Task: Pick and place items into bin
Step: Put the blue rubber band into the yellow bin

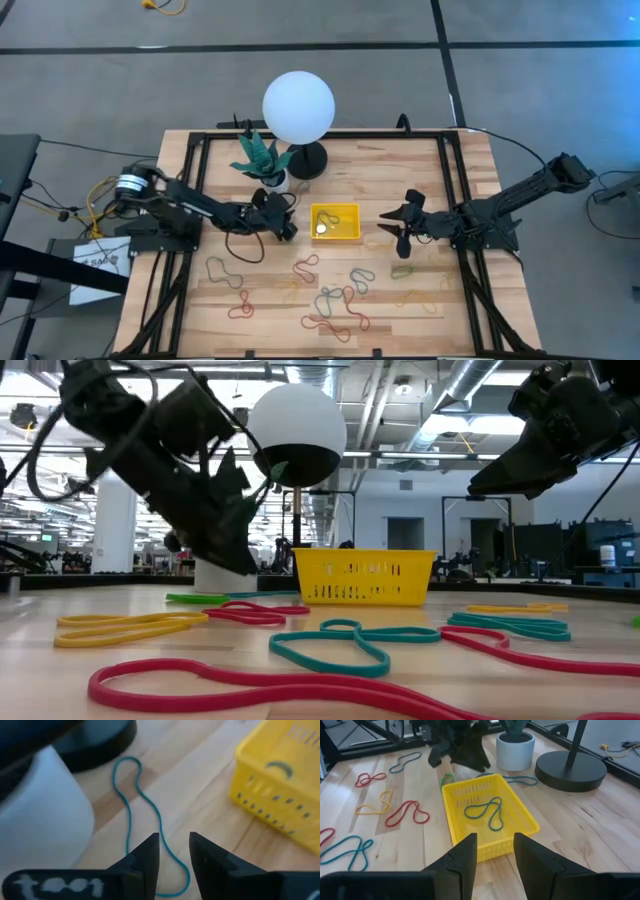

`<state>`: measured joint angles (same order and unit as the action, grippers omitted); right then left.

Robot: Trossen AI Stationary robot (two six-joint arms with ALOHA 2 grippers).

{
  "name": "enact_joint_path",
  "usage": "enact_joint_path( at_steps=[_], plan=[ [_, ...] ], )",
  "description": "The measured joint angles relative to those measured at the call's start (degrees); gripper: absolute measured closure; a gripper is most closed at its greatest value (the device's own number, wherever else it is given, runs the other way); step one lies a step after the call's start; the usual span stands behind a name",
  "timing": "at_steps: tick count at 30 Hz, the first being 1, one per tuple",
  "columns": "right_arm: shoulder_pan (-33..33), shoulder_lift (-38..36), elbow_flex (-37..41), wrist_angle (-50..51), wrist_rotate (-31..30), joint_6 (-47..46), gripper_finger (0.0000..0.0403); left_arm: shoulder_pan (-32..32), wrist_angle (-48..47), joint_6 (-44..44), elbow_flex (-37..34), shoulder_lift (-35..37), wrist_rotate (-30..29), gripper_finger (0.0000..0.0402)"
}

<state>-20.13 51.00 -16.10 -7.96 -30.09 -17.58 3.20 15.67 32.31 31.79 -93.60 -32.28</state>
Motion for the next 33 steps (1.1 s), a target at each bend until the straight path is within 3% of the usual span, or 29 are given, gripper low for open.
enact_joint_path(
  at_steps=[5,10,27,33],
  plan=[
    [0.0,0.0,0.0,0.0,0.0,0.0,0.0281,-0.5,1.2,2.5,0.5,-5.7,-3.3,0.0303],
    [0.0,0.0,0.0,0.2,0.0,0.0,0.0281,-0.4,1.3,4.4,0.6,-6.8,-5.2,0.0303],
    [0.0,0.0,0.0,0.9,0.1,0.0,0.0281,0.1,4.5,5.3,0.5,-6.9,-0.7,0.0304],
    [0.0,0.0,0.0,0.9,0.1,0.0,0.0281,0.1,0.2,9.0,0.7,-6.7,-0.4,0.0314]
  ],
)
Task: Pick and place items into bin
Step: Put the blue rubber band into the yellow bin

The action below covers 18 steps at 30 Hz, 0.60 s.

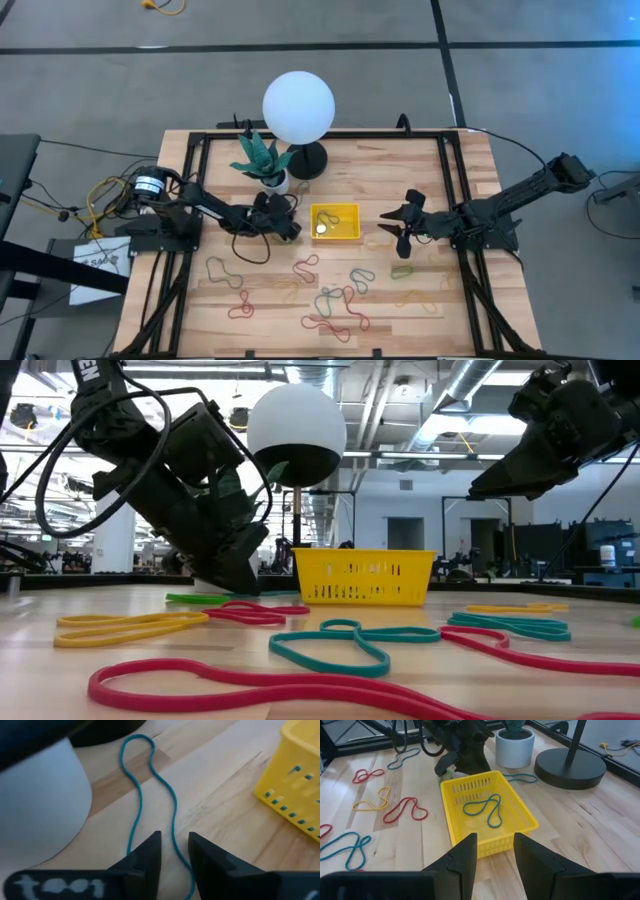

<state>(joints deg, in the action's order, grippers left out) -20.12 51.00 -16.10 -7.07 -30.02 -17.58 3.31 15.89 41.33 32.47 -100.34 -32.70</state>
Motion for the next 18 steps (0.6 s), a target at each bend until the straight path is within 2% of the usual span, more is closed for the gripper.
enact_joint_path(
  at_steps=[6,10,15,18],
  plan=[
    [0.0,0.0,0.0,0.4,0.0,0.0,0.0281,0.1,-0.1,0.0,-0.2,0.0,0.1,0.0392],
    [0.0,0.2,0.2,1.5,0.1,0.0,0.0281,1.3,4.5,-1.6,-0.3,-0.1,1.1,0.0399],
    [0.0,2.0,2.4,1.2,0.1,-3.0,0.0281,3.8,11.8,-7.9,1.0,3.0,10.5,0.0401],
    [0.0,3.8,2.7,1.5,0.1,-6.6,0.0281,5.8,11.8,-14.0,4.5,6.5,9.9,0.0401]
  ],
)
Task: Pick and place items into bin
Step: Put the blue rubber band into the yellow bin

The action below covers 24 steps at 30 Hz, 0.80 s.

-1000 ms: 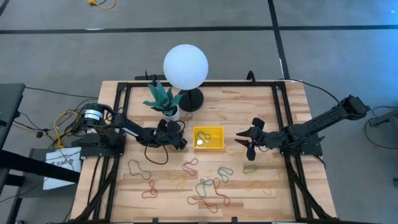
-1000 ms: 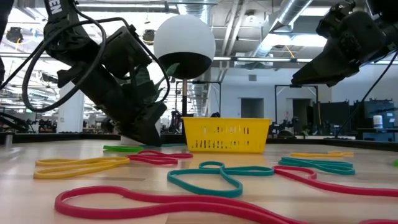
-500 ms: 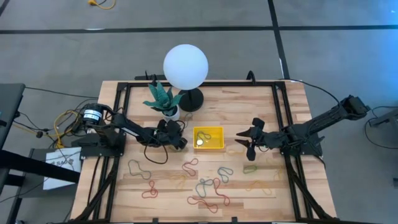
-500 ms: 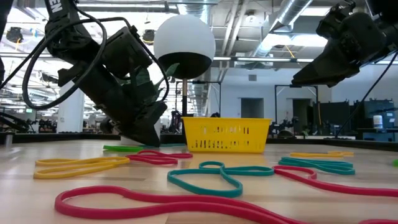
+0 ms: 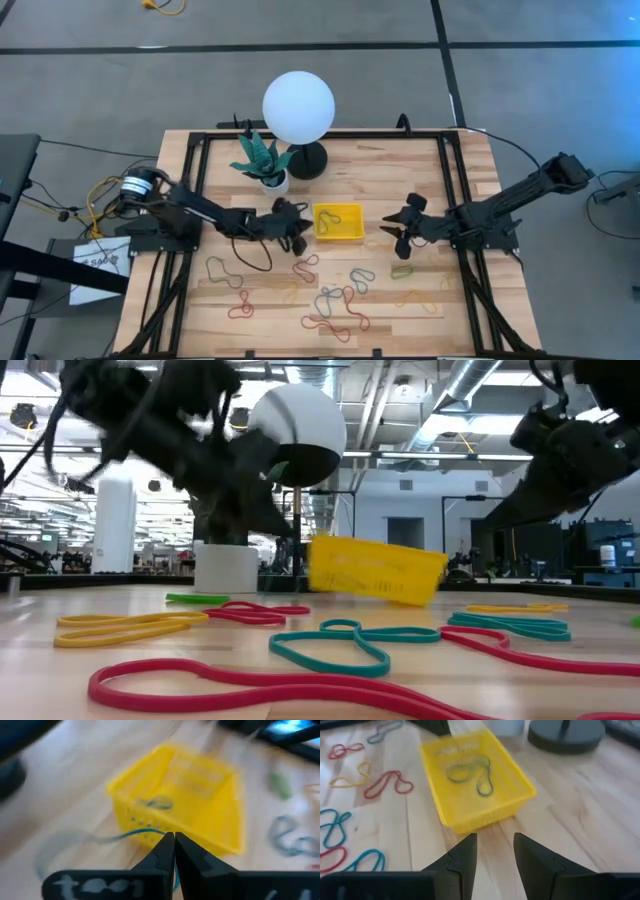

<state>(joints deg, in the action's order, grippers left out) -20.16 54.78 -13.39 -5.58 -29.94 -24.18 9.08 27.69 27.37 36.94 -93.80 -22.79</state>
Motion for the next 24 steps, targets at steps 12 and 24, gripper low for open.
enact_joint_path(
  at_steps=[12,24],
  plan=[
    [0.0,6.3,0.0,-6.5,-0.1,-0.9,0.0281,4.3,-20.9,-20.0,19.8,6.6,-0.5,0.0401],
    [0.0,13.1,0.0,-11.9,0.0,-0.9,0.0281,2.6,-37.7,-5.8,16.4,2.8,3.1,0.0382]
  ],
)
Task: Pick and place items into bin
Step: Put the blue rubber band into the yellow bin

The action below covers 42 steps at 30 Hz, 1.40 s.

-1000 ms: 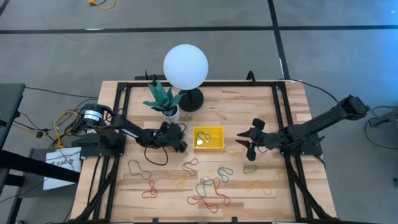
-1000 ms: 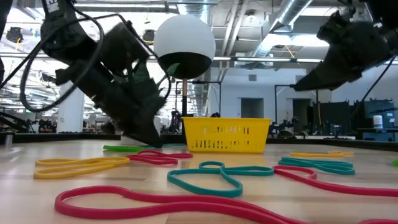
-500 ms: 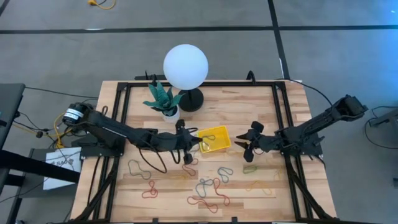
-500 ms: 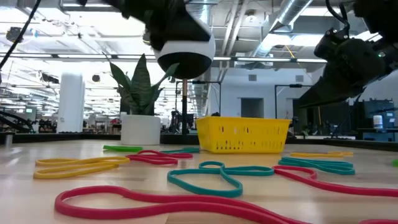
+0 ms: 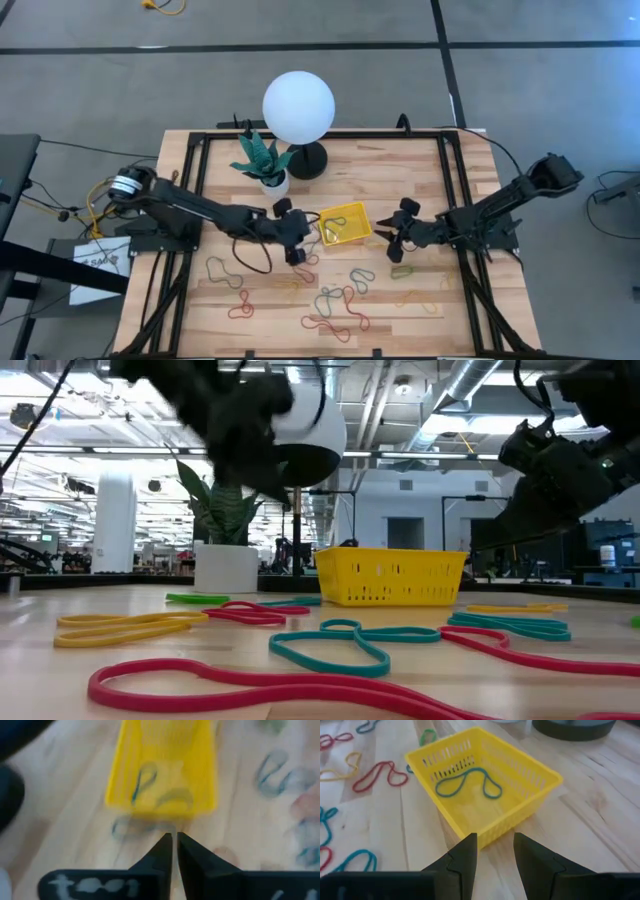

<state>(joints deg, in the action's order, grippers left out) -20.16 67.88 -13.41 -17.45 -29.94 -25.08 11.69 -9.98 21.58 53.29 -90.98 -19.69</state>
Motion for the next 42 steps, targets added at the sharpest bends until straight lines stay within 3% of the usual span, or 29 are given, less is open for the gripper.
enact_joint_path(
  at_steps=[5,13,21,26,32,39,42],
  plan=[
    [0.0,0.8,-0.1,-3.0,0.1,0.0,0.0281,-0.9,1.3,-0.5,0.0,-6.2,1.6,0.0336],
    [0.0,0.8,0.0,-2.9,0.1,0.0,0.0281,-1.8,12.0,-0.9,0.1,-16.0,2.9,0.0259],
    [0.0,0.8,0.0,-2.8,0.0,0.0,0.0281,-2.2,16.2,0.9,0.4,-19.6,1.9,0.0231],
    [0.0,0.8,0.0,-2.7,0.0,0.0,0.0281,-2.2,13.4,2.4,0.4,-20.1,1.2,0.0268],
    [0.0,0.8,0.0,-2.7,0.0,0.9,0.0281,-2.1,11.4,3.9,0.5,-20.1,1.4,0.0385],
    [0.0,0.8,0.0,-6.0,0.1,1.1,0.0281,2.3,5.4,8.7,-0.1,-13.3,1.3,0.0400],
    [0.0,0.8,0.0,-9.1,0.0,1.1,0.0281,5.8,-1.2,13.1,0.1,-7.0,-4.6,0.0401]
  ],
)
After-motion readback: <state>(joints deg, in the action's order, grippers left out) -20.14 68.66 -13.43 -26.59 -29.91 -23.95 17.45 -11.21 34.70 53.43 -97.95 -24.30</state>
